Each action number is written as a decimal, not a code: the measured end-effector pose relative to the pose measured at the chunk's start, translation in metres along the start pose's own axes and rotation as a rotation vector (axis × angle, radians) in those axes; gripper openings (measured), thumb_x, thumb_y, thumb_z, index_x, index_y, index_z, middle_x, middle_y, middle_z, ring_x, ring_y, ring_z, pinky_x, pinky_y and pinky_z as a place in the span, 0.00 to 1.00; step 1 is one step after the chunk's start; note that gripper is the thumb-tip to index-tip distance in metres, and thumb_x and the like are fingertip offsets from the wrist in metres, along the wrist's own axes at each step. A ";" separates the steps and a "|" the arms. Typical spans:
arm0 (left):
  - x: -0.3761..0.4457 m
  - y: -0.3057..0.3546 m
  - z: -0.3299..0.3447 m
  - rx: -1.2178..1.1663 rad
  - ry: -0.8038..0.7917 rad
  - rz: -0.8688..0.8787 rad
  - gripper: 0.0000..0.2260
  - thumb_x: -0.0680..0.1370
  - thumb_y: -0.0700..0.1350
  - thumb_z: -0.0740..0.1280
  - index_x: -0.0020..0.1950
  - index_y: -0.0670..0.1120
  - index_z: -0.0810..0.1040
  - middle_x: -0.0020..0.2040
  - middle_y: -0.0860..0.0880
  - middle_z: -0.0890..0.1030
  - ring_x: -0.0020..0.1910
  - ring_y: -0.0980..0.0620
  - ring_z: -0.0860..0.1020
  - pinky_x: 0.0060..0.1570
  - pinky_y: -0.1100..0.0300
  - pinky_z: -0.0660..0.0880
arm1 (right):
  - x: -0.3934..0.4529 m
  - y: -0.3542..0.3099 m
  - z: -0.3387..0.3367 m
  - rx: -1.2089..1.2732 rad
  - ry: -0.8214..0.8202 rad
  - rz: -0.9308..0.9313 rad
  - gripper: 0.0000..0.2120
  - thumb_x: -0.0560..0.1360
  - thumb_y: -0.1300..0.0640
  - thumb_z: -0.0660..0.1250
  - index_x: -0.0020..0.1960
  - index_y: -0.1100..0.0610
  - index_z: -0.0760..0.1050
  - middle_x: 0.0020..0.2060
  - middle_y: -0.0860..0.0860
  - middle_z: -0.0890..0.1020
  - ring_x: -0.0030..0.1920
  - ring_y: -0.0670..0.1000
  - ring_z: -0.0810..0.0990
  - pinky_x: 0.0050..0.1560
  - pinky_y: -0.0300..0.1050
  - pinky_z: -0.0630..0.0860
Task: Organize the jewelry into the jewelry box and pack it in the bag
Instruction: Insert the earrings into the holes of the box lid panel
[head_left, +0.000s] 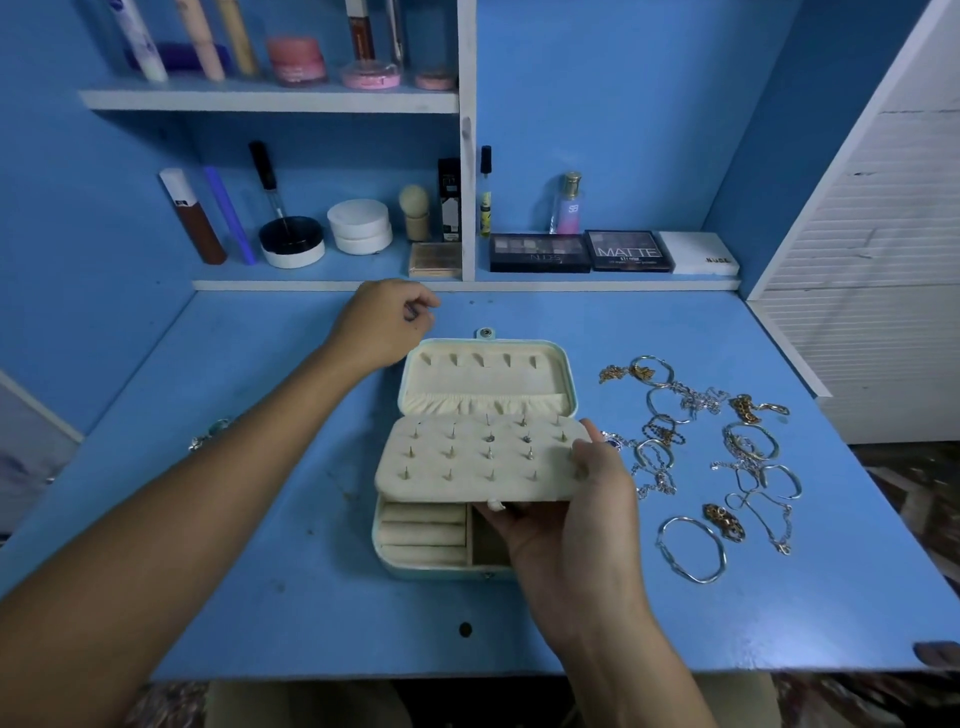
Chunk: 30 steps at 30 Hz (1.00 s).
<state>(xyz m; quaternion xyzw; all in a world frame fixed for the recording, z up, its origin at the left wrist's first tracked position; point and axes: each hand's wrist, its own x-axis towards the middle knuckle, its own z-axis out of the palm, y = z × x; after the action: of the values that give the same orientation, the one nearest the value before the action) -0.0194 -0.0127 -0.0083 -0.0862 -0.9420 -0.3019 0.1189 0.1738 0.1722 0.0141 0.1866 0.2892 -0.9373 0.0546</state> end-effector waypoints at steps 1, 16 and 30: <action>0.007 -0.002 0.003 0.038 -0.009 0.013 0.10 0.78 0.41 0.68 0.57 0.46 0.84 0.50 0.49 0.84 0.46 0.51 0.79 0.52 0.59 0.76 | 0.000 0.000 0.000 -0.004 -0.005 0.000 0.14 0.81 0.56 0.53 0.59 0.53 0.75 0.48 0.56 0.84 0.45 0.56 0.82 0.40 0.50 0.76; 0.042 0.004 0.019 0.361 -0.041 0.114 0.12 0.78 0.41 0.64 0.57 0.47 0.84 0.56 0.45 0.81 0.54 0.40 0.78 0.51 0.50 0.76 | 0.002 0.000 -0.002 0.023 -0.002 0.011 0.17 0.82 0.56 0.52 0.64 0.54 0.75 0.51 0.56 0.85 0.47 0.55 0.84 0.44 0.53 0.78; 0.047 -0.006 0.015 0.196 -0.028 0.094 0.10 0.77 0.37 0.67 0.55 0.44 0.85 0.52 0.44 0.84 0.51 0.44 0.80 0.53 0.56 0.75 | 0.002 0.000 -0.001 0.018 -0.002 0.000 0.15 0.82 0.56 0.53 0.62 0.54 0.75 0.48 0.54 0.84 0.43 0.53 0.83 0.40 0.50 0.76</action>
<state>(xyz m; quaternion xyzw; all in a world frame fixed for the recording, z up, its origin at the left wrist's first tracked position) -0.0681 -0.0047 -0.0101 -0.1226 -0.9634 -0.2014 0.1277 0.1724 0.1727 0.0121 0.1862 0.2805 -0.9401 0.0532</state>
